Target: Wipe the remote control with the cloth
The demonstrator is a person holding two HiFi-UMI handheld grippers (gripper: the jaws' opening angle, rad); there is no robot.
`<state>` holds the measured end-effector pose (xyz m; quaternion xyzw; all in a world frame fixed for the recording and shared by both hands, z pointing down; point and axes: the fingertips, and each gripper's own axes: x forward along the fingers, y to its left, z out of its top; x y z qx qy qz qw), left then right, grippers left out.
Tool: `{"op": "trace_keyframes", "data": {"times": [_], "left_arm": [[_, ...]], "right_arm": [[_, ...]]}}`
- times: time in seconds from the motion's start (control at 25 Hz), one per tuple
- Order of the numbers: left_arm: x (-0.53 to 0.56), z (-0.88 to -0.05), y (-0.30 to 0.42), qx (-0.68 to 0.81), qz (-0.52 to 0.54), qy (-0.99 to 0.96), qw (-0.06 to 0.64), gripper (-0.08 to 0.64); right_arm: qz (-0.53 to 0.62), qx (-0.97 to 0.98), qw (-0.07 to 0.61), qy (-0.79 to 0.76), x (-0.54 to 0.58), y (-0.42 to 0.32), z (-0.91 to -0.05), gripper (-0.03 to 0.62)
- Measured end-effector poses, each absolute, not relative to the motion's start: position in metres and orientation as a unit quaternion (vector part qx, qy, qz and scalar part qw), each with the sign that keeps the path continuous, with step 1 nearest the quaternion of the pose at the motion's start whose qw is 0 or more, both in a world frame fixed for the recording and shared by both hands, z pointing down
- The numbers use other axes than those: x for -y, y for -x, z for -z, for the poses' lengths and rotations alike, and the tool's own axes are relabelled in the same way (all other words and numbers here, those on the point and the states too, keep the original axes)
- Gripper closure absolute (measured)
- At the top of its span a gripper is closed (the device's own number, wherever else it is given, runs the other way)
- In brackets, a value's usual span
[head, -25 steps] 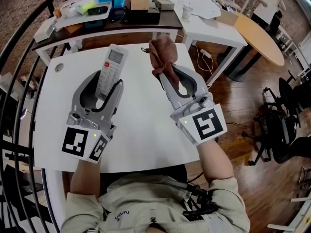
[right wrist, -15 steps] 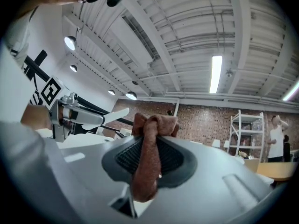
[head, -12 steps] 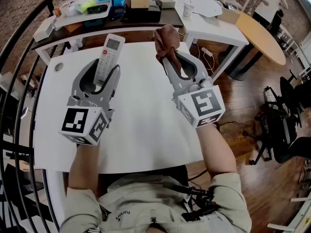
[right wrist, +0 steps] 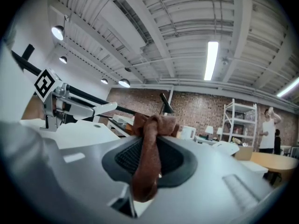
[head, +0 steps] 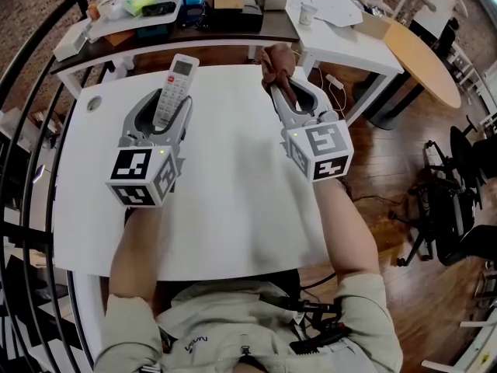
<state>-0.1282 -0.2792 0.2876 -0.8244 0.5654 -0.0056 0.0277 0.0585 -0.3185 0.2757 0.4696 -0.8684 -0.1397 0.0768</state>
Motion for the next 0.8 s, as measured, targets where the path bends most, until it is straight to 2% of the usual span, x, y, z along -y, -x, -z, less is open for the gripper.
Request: {"op": "trace_keyframes", "data": {"times": [0.8], "left_arm": [[0.365,-0.385,0.15,-0.597,0.112,0.79,-0.08,0.319]], "right_arm": [[0.064,0.864,0.157,-0.474,0.382,-0.055,-0.356,0.515]]}}
